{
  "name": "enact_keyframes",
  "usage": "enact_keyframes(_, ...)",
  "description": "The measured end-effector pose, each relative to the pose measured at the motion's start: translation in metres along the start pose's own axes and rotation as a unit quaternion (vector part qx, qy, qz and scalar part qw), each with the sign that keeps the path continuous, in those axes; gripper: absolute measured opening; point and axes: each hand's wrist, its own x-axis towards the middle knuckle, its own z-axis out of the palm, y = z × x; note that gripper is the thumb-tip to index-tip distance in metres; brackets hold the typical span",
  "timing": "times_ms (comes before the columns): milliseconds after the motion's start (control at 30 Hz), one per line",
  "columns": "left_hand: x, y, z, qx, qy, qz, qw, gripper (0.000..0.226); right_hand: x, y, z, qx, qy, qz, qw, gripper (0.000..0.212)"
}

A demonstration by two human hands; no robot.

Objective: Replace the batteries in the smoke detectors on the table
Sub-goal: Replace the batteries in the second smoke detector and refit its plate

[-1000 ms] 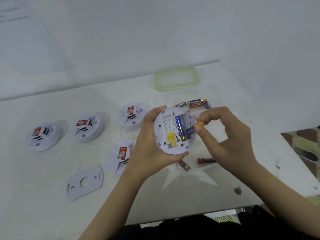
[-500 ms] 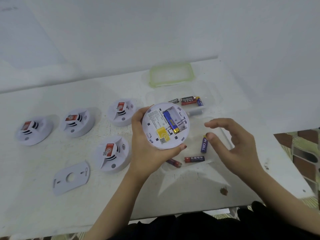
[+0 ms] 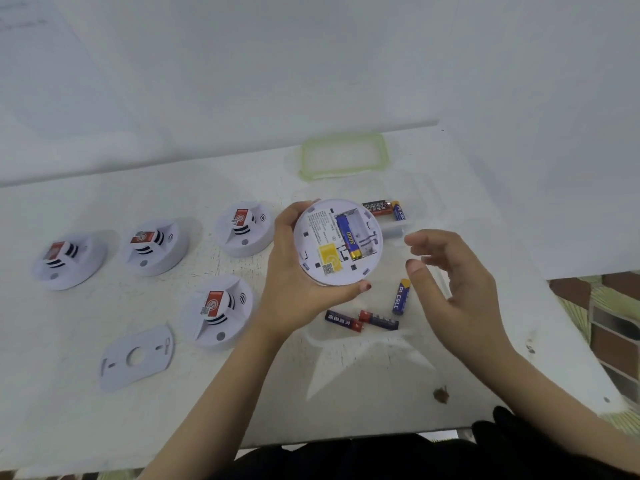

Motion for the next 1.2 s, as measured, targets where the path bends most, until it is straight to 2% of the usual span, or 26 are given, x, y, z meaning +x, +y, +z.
enact_keyframes(167, 0.005, -0.001, -0.002, 0.012, -0.049, 0.016, 0.999, 0.101, 0.025, -0.001, -0.005, -0.101, -0.062, -0.098, 0.988, 0.031)
enact_keyframes(333, 0.007, 0.006, -0.001, 0.047, -0.099, 0.035, 0.993, 0.1, 0.052, -0.002, -0.009, -0.25, -0.186, -0.206, 0.928, 0.05)
enact_keyframes(667, 0.011, 0.018, -0.013, 0.093, -0.13, 0.019, 0.987, 0.096, 0.073, -0.016, -0.012, -0.3, -0.244, -0.319, 0.865, 0.053)
enact_keyframes(867, 0.014, 0.025, -0.014, 0.081, -0.139, 0.01, 0.987, 0.094, 0.071, -0.019, -0.007, -0.3, -0.221, -0.349, 0.86, 0.041)
enact_keyframes(967, 0.011, 0.028, -0.011, 0.081, -0.147, -0.003, 0.986, 0.093, 0.075, -0.016, -0.007, -0.281, -0.205, -0.336, 0.875, 0.022)
enact_keyframes(1067, 0.01, 0.028, -0.008, 0.086, -0.144, -0.009, 0.986, 0.095, 0.08, -0.017, -0.012, -0.265, -0.229, -0.305, 0.885, 0.033)
enact_keyframes(1200, 0.012, 0.023, -0.012, 0.084, -0.139, -0.001, 0.987, 0.096, 0.076, -0.02, -0.015, -0.281, -0.262, -0.317, 0.867, 0.04)
